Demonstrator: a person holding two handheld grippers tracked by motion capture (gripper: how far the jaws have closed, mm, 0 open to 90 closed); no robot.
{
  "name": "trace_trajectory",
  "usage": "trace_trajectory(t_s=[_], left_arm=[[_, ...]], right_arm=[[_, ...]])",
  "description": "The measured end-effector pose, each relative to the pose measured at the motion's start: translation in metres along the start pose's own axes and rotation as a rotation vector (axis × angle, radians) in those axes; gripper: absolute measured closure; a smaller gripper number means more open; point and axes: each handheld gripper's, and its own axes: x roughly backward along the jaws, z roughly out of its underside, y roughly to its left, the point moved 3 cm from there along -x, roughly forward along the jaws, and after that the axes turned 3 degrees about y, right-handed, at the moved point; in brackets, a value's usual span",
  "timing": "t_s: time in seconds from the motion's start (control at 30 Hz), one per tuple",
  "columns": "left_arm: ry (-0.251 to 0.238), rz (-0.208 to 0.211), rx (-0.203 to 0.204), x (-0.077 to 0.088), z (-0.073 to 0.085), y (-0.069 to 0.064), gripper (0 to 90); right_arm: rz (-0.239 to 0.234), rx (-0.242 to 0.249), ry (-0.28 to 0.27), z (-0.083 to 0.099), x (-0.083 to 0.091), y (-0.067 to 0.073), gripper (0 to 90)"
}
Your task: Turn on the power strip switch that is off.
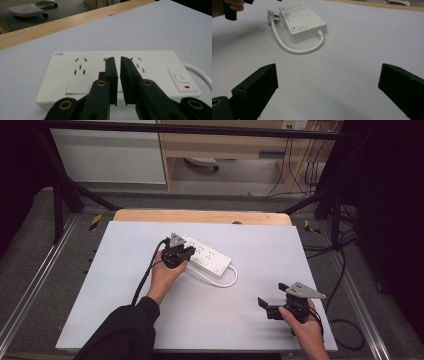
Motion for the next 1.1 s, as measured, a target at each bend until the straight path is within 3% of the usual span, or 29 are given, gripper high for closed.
trace_trajectory(t_s=[0.37,1.1], left_arm=[[0.008,0.000,0.011,-0.0020,0.0040,-0.0010,89.6],[0.025,0.000,0.021,-0.0078,0.0096,-0.0019,89.8]], right_arm=[[0.001,-0.002,0.000,-0.0001,-0.0003,0.0000,3.1],[0.000,0.000,-0.002,-0.0008,-0.0004,0.0000,3.1]])
